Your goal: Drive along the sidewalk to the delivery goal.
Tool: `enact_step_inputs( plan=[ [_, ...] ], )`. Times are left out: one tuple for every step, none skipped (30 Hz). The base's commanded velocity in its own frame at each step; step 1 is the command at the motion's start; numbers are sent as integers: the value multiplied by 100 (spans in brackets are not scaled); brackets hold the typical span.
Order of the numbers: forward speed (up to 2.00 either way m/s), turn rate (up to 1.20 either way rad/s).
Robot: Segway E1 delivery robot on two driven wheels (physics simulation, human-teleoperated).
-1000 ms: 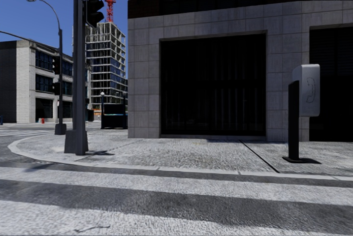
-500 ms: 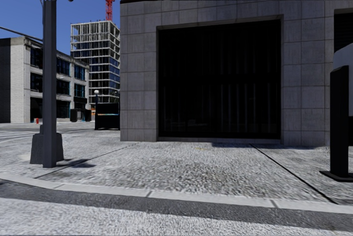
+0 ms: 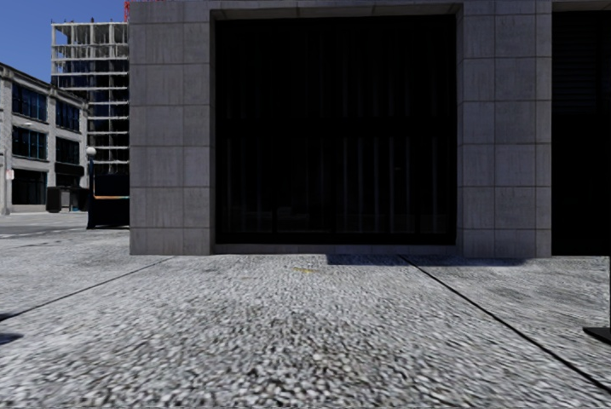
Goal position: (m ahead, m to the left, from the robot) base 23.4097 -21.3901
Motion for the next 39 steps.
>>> enact_step_inputs(
  plan=[
    [192,-58],
    [192,-58],
    [192,-58],
    [192,-58],
    [192,-58],
    [192,-58],
    [192,-58],
    [192,-58],
    [192,-58],
    [192,-58],
    [192,-58],
    [192,-58],
    [192,-58],
    [192,-58],
    [192,-58],
    [192,-58],
    [192,-58],
    [192,-58],
    [192,-58],
    [192,-58],
    [192,-58],
    [192,-58],
    [192,-58],
    [192,-59],
    [192,-61],
    [192,-61],
    [192,-64],
    [191,-66],
    [190,-68],
    [190,-68],
    [187,-70],
    [185,-71],
    [184,-71],
    [184,-71],
    [184,-71],
    [184,-71],
    [184,-71],
    [184,-71],
    [183,-71]
  ],
)
